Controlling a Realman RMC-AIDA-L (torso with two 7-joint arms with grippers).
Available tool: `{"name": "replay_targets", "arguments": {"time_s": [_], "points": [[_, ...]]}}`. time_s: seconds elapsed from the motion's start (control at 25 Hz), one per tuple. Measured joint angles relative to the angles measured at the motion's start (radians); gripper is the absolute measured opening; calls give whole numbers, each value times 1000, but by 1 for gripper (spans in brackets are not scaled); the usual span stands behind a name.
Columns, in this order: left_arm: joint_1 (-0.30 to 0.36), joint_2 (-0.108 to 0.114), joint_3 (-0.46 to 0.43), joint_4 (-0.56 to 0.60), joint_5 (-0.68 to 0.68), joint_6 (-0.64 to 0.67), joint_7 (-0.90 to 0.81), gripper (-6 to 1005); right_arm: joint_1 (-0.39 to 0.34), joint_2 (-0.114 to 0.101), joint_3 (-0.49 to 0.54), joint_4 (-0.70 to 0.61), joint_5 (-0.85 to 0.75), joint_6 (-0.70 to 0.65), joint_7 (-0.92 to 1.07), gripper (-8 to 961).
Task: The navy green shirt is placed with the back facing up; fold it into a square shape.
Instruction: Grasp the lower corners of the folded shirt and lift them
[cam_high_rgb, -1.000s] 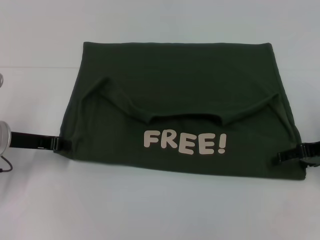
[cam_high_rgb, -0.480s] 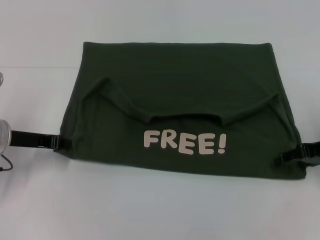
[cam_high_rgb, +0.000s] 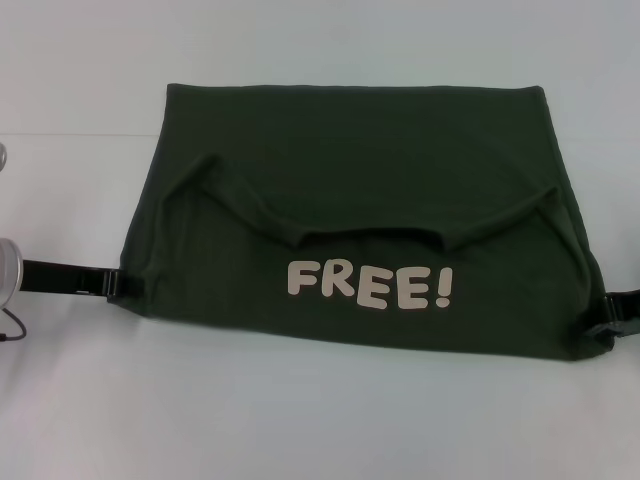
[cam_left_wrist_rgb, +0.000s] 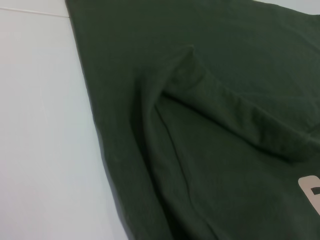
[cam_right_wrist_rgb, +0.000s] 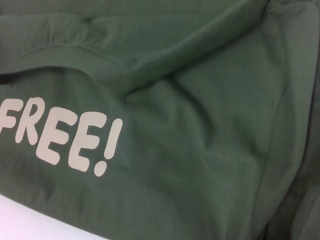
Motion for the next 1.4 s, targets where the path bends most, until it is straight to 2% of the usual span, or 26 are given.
{"name": "replay_targets", "arguments": {"time_s": [0.36,0.56,0.68,0.84,1.0,1.2,1.4], "points": [[-1,0,0,1,0,0,0,57,0,-1,0,2,-17,-3,3,95],[-4,4,-3,1,2,13,-11,60,0,-6,6,1,-20,-16,-1,29],[-7,13,-10,5,6,52,-34,62,-4,-17,22,-6,-16,-61,-18,27],[-4,23,-29,29,10,139,-49,65,-8,-43,71,-13,-14,-172,-72,27],[6,34,-73,59,54,274,-57,67,-32,-67,87,-14,-14,-306,-149,26],[10,42,-117,68,162,407,-55,70,-56,-68,87,-10,-16,-395,-244,26],[41,43,-162,69,195,540,-16,73,-84,-60,77,-3,-20,-470,-368,28]]}}
